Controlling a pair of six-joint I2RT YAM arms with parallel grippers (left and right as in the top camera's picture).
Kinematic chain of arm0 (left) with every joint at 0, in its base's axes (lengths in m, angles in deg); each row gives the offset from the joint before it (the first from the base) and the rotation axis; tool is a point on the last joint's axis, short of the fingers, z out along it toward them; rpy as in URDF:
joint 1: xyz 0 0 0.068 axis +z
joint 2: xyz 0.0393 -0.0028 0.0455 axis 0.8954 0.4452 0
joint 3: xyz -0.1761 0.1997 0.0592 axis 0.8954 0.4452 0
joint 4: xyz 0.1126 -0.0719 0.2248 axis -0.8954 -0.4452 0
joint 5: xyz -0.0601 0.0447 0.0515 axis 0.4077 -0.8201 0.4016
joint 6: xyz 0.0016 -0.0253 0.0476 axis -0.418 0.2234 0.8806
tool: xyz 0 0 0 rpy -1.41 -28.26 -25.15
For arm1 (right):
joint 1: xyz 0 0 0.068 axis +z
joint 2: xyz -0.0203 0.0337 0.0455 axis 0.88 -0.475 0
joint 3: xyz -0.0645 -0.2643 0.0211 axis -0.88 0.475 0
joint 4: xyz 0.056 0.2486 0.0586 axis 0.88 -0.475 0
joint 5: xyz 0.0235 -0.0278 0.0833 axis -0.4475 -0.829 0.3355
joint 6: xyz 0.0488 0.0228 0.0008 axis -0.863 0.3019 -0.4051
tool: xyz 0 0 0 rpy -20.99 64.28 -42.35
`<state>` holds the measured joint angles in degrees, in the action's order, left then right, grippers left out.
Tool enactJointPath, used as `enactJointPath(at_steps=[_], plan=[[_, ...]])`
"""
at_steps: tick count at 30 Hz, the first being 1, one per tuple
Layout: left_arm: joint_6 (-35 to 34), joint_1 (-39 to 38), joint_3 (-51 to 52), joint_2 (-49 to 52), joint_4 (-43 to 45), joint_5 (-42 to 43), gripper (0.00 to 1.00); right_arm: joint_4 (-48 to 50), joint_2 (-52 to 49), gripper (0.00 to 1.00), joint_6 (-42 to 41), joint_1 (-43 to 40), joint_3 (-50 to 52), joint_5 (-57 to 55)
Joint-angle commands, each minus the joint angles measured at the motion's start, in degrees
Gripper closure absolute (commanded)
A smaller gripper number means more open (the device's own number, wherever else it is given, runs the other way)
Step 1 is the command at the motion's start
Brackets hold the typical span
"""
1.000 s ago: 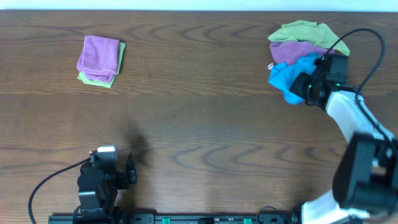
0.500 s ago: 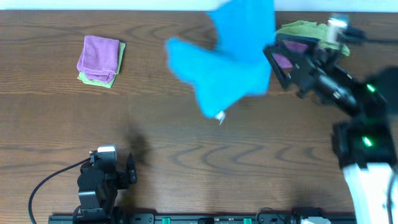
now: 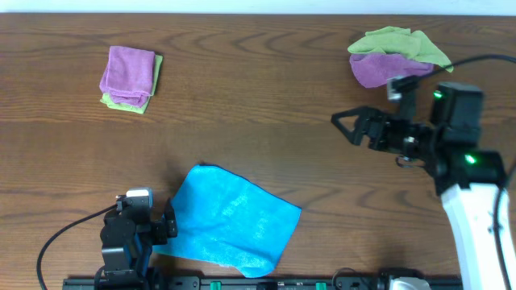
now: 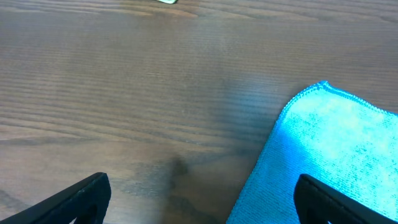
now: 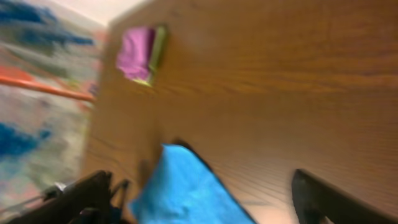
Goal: Fold the cloth
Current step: 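Lift the blue cloth with the right gripper and drop it mid-table, then press and drag the blue cloth's top edge with the right gripper to flatten it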
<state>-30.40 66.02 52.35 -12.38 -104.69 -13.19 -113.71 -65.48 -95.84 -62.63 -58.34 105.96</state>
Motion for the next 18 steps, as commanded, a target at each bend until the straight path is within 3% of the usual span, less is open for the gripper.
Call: enactJointPath(at_steps=[1, 2, 3, 12, 18], plan=[[-0.63, -0.13, 0.68, -0.37, -0.44, -0.44, 0.05, -0.46, -4.48, 0.61, 7.52, 4.48, -0.07, -3.08], [-0.63, -0.13, 0.68, -0.37, -0.44, -0.44, 0.05, -0.26, -5.73, 0.87, 8.81, 6.16, -0.07, -3.1], [-0.63, -0.13, 0.68, -0.37, -0.44, -0.44, 0.04, 0.17, -7.56, 0.99, 10.47, 8.85, -0.07, -3.13], [-0.63, -0.13, 0.68, -0.37, -0.44, -0.44, 0.05, 5.38, -20.44, 0.99, 12.52, 33.92, -0.07, -16.7], [-0.63, -0.13, 0.68, -0.37, -0.44, -0.44, 0.05, 9.25, -28.92, 0.99, 12.09, 41.07, -0.07, -18.93]])
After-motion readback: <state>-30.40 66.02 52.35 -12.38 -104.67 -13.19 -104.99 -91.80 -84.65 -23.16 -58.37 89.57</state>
